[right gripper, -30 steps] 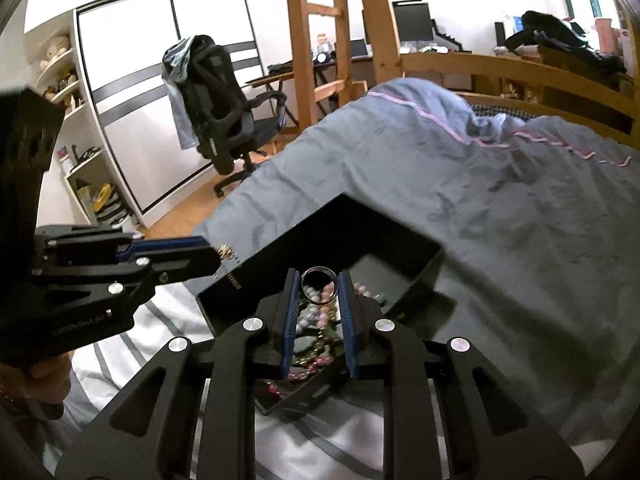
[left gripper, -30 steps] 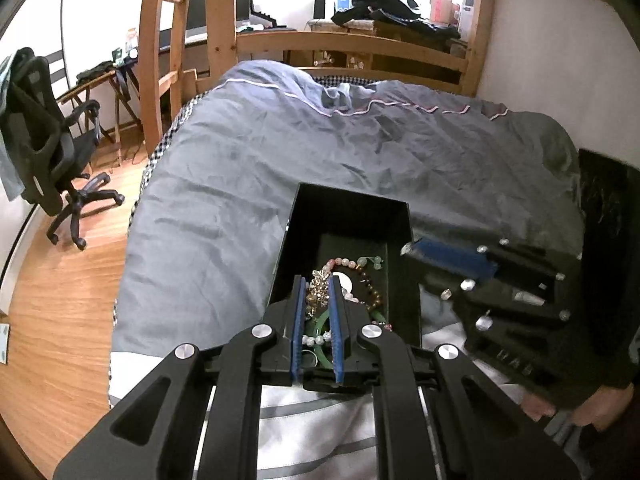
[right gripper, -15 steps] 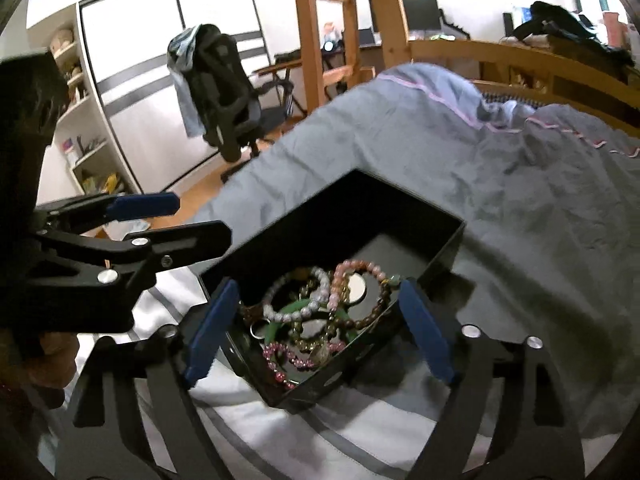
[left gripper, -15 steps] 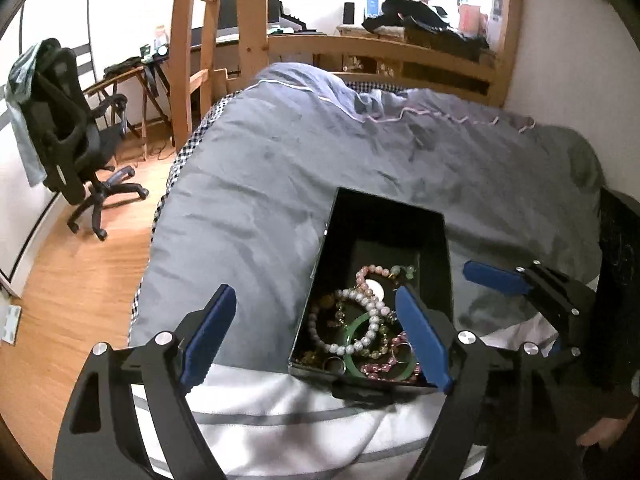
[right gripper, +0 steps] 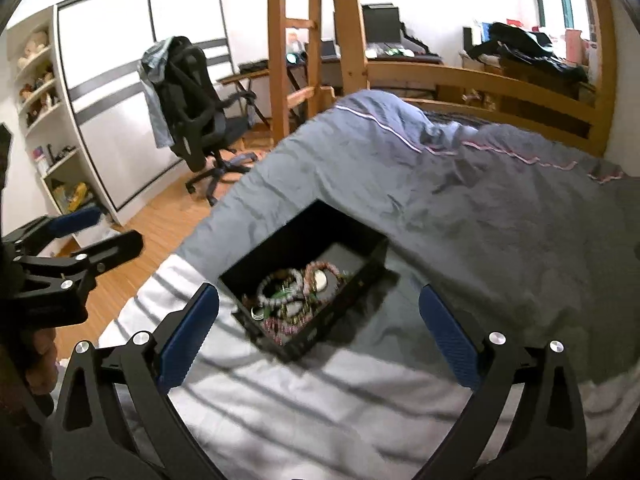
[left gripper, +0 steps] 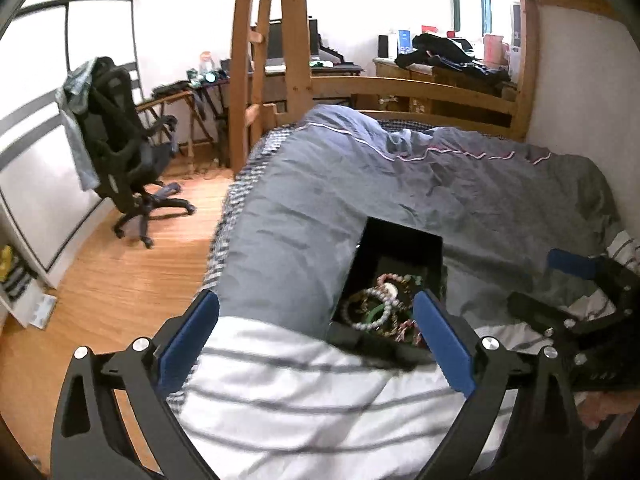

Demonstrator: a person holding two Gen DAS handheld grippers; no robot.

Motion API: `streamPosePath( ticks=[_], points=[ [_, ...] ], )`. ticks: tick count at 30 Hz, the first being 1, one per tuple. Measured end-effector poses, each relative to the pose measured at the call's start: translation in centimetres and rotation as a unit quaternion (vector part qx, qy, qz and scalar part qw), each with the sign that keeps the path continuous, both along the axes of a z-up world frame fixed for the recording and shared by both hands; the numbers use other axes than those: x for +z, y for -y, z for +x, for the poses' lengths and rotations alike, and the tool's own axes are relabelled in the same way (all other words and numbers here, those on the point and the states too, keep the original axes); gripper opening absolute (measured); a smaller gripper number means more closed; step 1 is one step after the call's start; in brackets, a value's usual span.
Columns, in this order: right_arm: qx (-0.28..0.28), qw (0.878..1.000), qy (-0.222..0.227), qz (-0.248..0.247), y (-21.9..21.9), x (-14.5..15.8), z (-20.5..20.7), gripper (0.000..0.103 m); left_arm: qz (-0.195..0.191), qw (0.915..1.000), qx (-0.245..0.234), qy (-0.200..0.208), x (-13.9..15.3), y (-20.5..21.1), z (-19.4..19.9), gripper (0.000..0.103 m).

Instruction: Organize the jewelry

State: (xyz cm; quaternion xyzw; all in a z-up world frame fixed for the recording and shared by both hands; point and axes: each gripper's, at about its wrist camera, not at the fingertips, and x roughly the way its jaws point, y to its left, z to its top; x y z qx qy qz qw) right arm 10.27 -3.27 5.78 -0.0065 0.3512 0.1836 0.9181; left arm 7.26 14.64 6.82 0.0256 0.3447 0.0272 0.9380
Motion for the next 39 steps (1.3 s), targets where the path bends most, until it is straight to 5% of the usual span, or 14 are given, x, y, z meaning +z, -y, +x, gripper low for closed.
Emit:
streamPosePath(
  ticks=[10,18,31,39],
  points=[
    [0.002,1.0,-0.005,-0.025,-0.1,2.8,-6.8,0.099,0.023,0.9995,0.01,-0.017,-0.1,0.4,-6.8,0.097],
    [-0.007,1.0,-0.004,-0.03,0.3,2.1,-11.0,0.099,0.019,0.9996,0.02,0.0,-1.9,0.5,-10.9,0.097],
    [-0.02,1.0,0.017,0.001,1.8,1.9,-14.5,0.099,-0.059,0.9964,0.057,0.018,-1.8,-2.4,-12.2,0.097],
    [-0.032,0.999,0.026,0.028,2.9,2.6,-14.6,0.099,-0.016,0.9992,0.034,0.012,-1.7,-0.8,-12.2,0.097]
  ],
)
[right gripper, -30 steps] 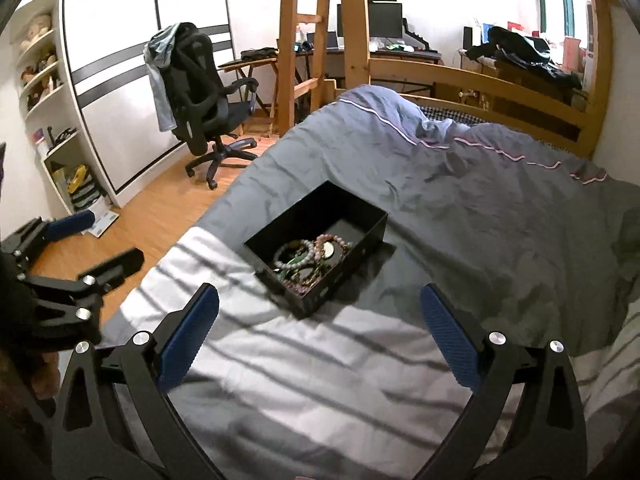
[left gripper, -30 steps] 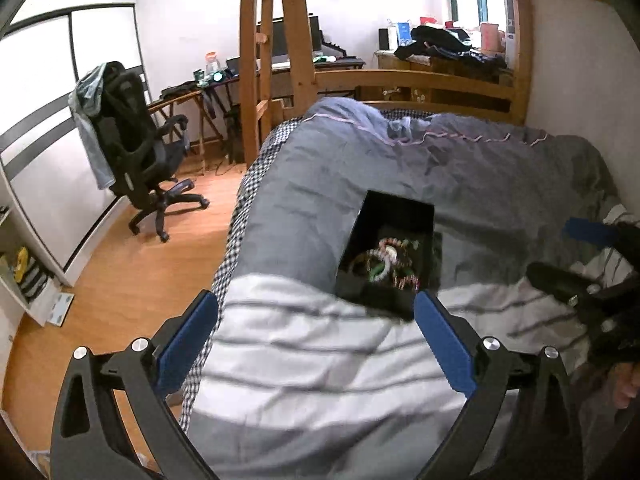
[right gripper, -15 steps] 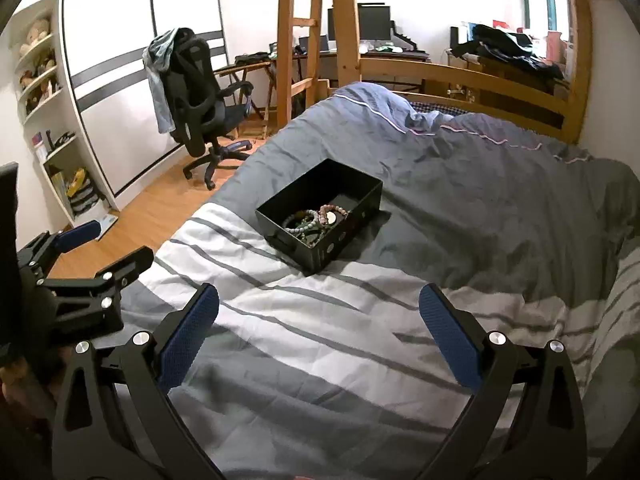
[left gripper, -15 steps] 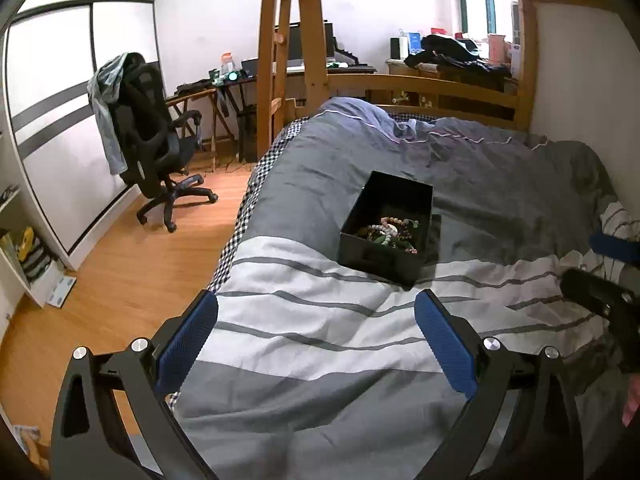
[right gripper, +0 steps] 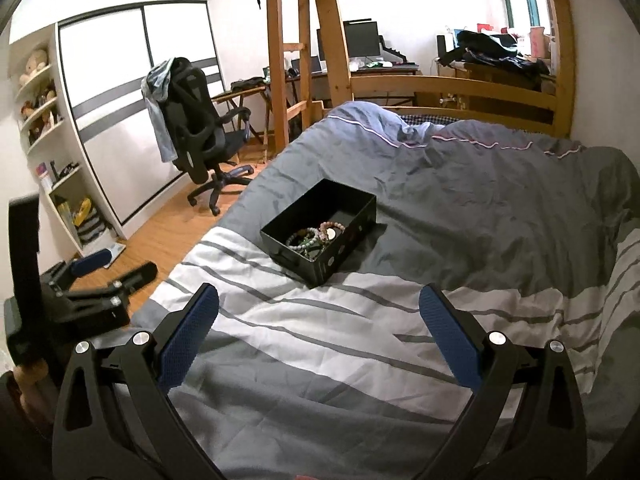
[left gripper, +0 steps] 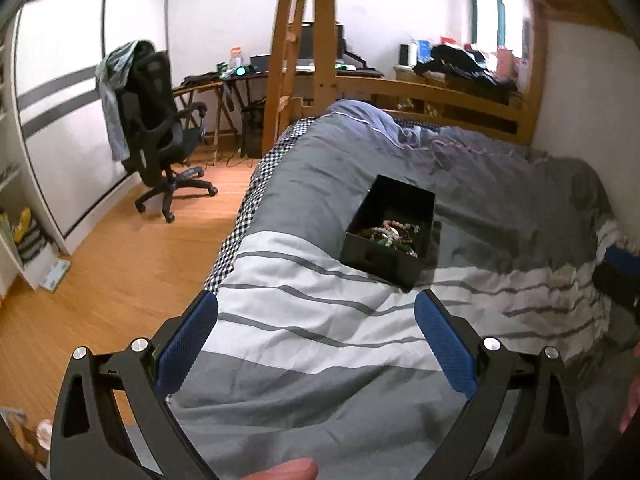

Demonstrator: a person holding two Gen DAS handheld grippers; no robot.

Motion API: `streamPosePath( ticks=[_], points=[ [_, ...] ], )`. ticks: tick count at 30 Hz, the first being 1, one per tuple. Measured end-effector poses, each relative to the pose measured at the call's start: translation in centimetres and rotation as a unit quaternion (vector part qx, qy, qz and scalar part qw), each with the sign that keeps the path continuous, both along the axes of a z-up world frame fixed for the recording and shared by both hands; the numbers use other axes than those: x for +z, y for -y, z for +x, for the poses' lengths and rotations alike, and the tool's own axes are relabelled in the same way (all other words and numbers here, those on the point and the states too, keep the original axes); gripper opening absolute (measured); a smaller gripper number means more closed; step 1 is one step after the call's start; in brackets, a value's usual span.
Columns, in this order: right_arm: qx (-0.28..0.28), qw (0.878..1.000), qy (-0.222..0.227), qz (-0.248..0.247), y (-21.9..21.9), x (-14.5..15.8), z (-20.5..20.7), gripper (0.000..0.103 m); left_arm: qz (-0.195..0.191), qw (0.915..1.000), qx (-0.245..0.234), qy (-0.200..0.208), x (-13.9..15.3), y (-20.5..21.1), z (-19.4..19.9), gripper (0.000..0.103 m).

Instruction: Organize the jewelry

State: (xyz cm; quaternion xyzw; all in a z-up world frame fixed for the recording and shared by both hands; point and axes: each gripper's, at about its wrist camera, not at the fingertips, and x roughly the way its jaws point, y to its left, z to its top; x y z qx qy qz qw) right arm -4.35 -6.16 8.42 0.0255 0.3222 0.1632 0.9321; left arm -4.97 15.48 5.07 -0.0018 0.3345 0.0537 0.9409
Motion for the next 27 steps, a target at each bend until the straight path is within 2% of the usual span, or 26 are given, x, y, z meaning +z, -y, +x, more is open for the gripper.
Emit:
streamPosePath(
  ticks=[7,17,27],
  points=[
    [-0.01,1.0,0.004,-0.007,0.5,0.1,0.1,0.099,0.052,0.9984,-0.02,-0.001,-0.2,2.2,0.0,0.097],
    [-0.015,1.0,-0.002,-0.005,1.3,-0.1,0.2,0.099,0.072,0.9969,-0.029,-0.008,-0.7,3.2,0.3,0.097],
    [-0.016,1.0,-0.002,-0.005,1.4,-0.1,0.2,0.099,0.071,0.997,-0.03,-0.01,-0.8,3.3,0.2,0.097]
  ],
)
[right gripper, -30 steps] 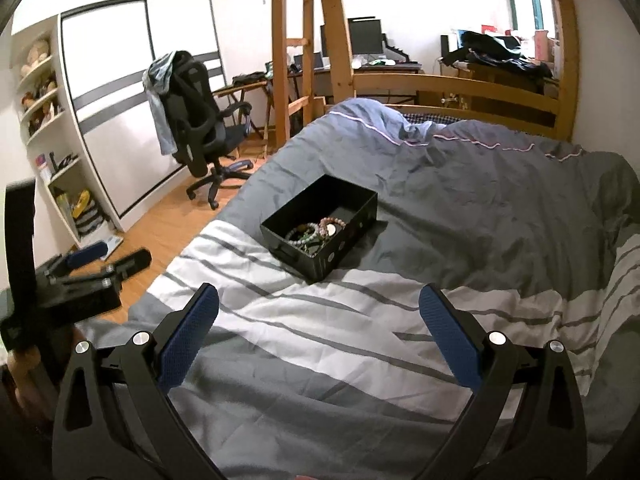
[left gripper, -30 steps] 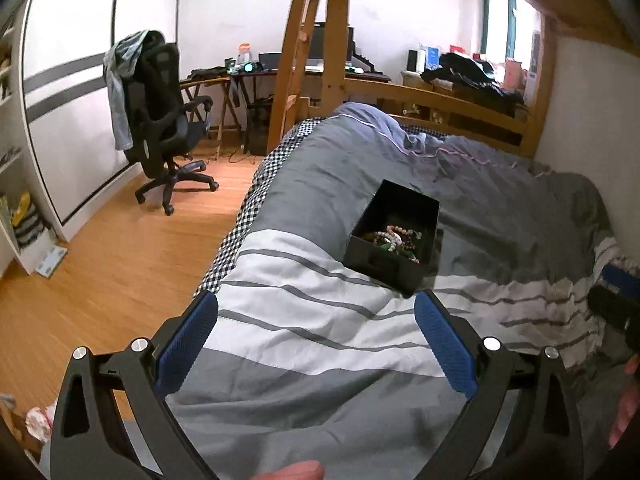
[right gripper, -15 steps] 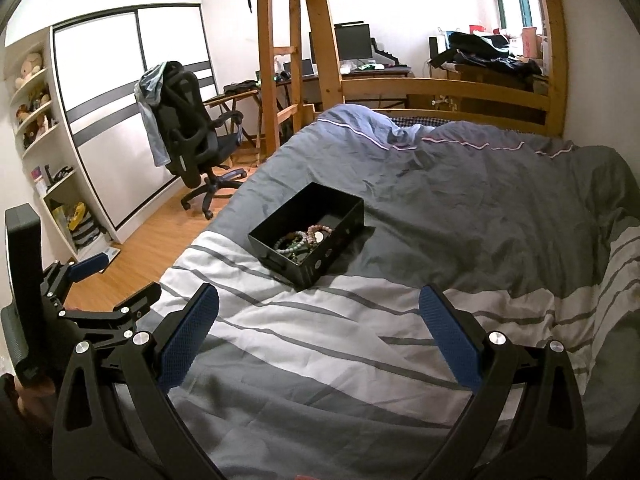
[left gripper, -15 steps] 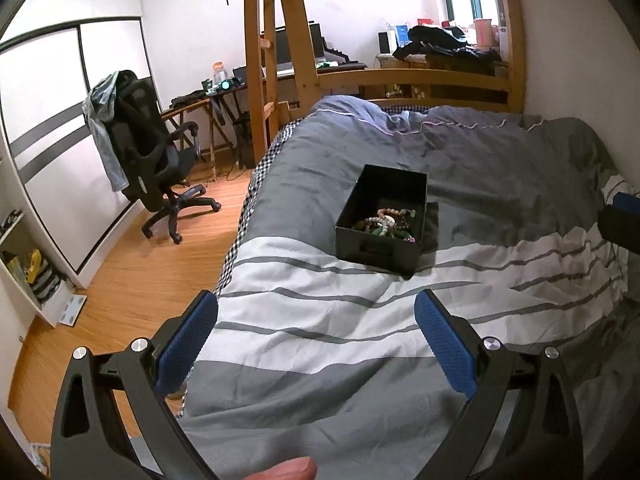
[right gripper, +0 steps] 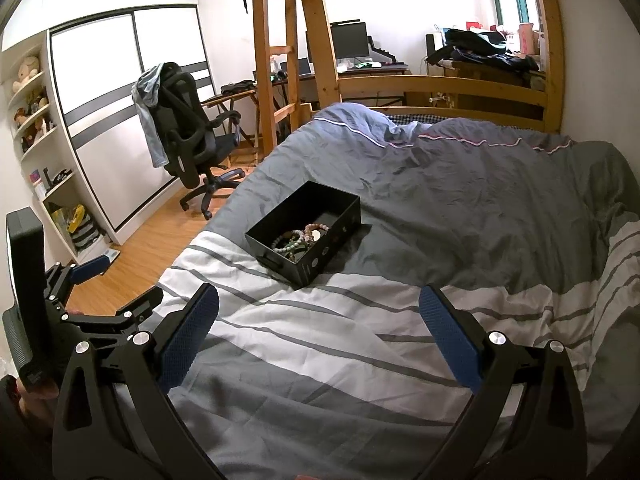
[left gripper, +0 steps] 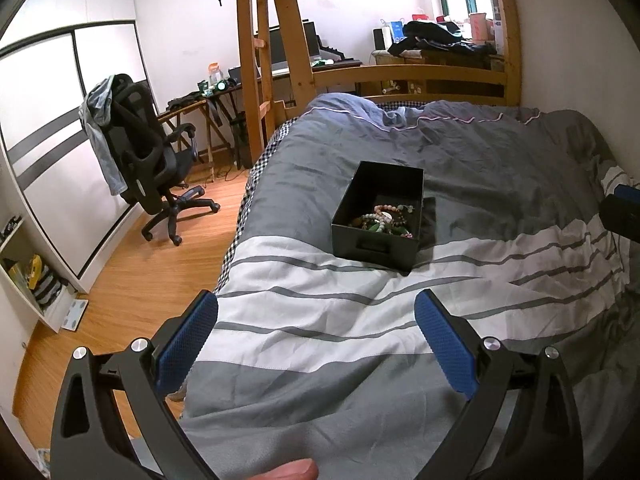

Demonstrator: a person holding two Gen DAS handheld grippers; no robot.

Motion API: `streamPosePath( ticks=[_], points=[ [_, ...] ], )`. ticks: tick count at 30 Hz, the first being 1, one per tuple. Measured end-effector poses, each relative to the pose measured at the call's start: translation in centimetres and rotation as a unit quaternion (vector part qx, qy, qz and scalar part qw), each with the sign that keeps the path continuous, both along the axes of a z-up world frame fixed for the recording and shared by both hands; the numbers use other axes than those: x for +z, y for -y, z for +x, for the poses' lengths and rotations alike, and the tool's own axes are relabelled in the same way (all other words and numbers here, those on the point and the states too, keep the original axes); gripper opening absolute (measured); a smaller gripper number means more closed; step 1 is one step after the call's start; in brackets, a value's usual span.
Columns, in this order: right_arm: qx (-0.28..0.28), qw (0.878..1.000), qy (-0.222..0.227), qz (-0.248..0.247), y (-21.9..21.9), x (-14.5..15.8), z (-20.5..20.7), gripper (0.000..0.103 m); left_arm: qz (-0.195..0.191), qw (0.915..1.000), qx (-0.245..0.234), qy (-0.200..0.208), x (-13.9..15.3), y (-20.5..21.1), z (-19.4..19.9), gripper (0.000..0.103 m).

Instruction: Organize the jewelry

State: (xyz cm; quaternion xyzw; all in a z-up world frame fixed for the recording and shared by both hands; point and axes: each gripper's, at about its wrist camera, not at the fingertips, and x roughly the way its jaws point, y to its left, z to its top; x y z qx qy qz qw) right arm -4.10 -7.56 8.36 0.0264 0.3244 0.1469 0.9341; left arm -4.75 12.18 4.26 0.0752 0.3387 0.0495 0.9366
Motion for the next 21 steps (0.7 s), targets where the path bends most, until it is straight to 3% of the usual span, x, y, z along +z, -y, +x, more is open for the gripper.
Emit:
streamPosePath(
  ticks=[21],
  points=[
    [-0.001,1.0,0.0,0.0,0.01,0.0,0.0,0.099,0.005,1.0,-0.002,-0.001,-0.02,0.19,-0.04,0.097]
  ],
)
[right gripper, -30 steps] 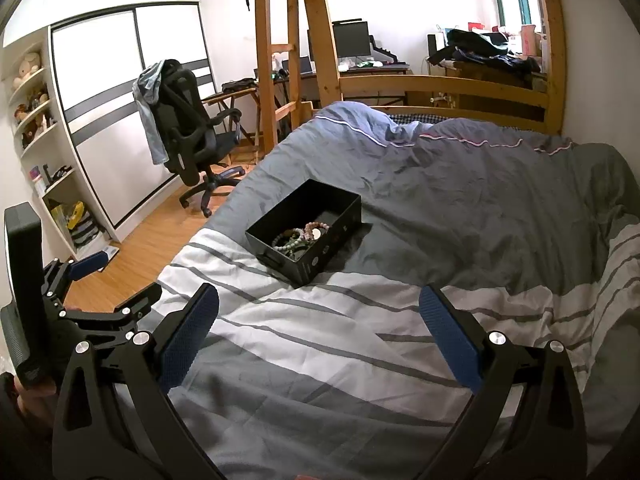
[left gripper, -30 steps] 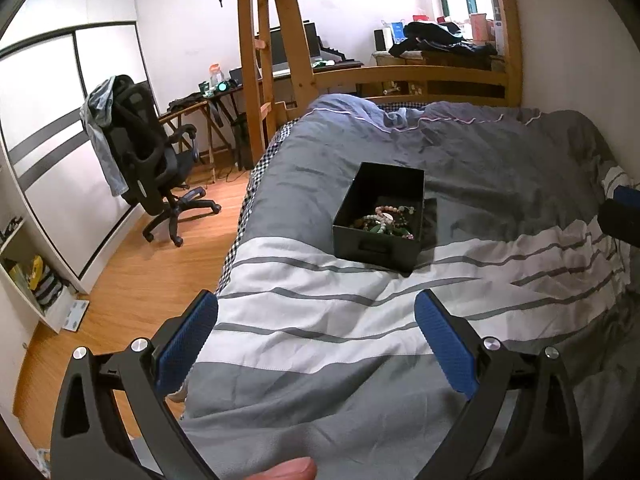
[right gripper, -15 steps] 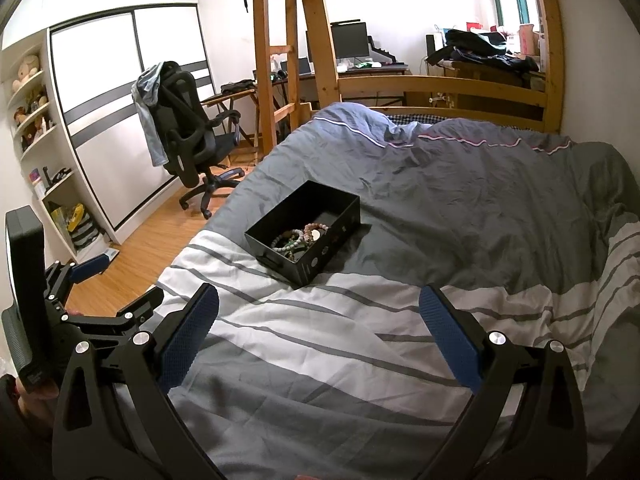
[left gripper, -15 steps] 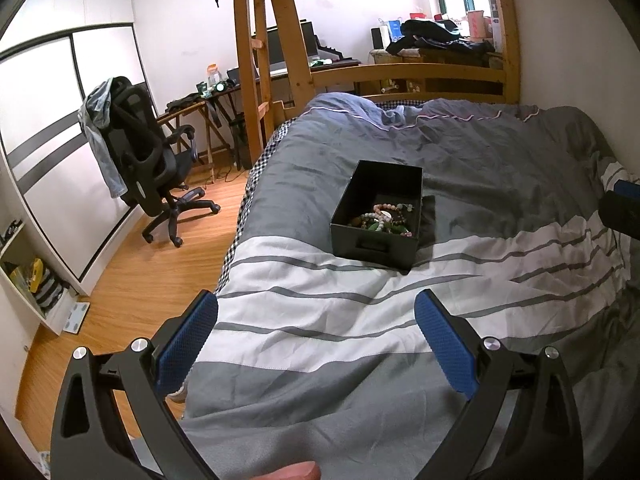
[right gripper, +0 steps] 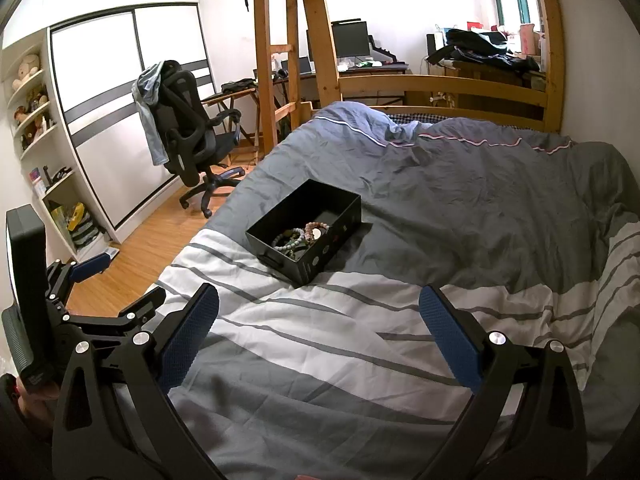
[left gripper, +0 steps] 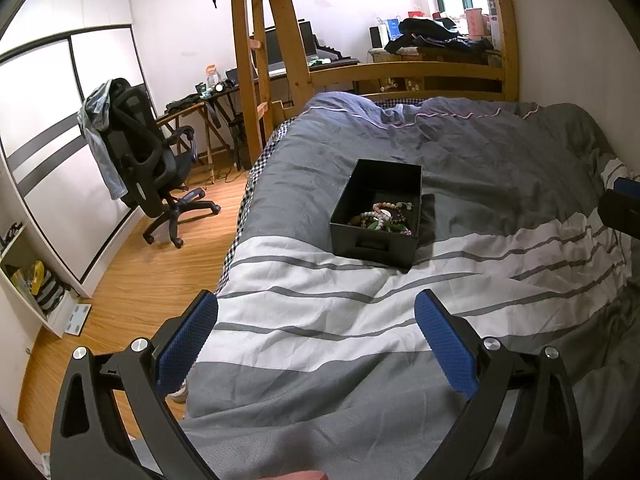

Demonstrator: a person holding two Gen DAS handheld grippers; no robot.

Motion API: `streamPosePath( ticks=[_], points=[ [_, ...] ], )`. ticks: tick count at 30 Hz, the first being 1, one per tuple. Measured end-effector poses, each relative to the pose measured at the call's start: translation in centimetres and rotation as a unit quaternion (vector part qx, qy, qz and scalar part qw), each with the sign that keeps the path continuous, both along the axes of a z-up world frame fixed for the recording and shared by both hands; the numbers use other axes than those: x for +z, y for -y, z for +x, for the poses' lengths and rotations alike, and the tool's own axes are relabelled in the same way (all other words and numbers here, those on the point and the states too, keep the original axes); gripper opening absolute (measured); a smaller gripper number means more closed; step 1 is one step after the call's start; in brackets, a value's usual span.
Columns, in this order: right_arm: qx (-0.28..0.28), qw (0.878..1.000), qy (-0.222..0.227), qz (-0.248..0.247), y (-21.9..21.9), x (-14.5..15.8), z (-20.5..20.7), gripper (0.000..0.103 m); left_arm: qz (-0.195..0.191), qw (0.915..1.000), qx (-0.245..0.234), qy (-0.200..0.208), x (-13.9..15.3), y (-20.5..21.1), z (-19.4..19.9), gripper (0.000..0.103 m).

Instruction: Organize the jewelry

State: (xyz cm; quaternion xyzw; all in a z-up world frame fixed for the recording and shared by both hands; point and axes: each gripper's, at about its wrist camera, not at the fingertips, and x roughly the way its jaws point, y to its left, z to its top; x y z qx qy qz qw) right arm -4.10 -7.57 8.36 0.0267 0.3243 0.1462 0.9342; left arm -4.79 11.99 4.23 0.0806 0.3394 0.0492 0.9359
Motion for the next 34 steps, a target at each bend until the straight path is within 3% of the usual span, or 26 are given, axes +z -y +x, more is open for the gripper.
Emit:
streamPosePath(
  ticks=[34],
  points=[
    [0.007,1.0,-0.016,-0.01,-0.7,-1.5,-0.3,0.099,0.011,0.9999,-0.01,0.0,0.0,-0.3,-0.1,0.097]
  ],
)
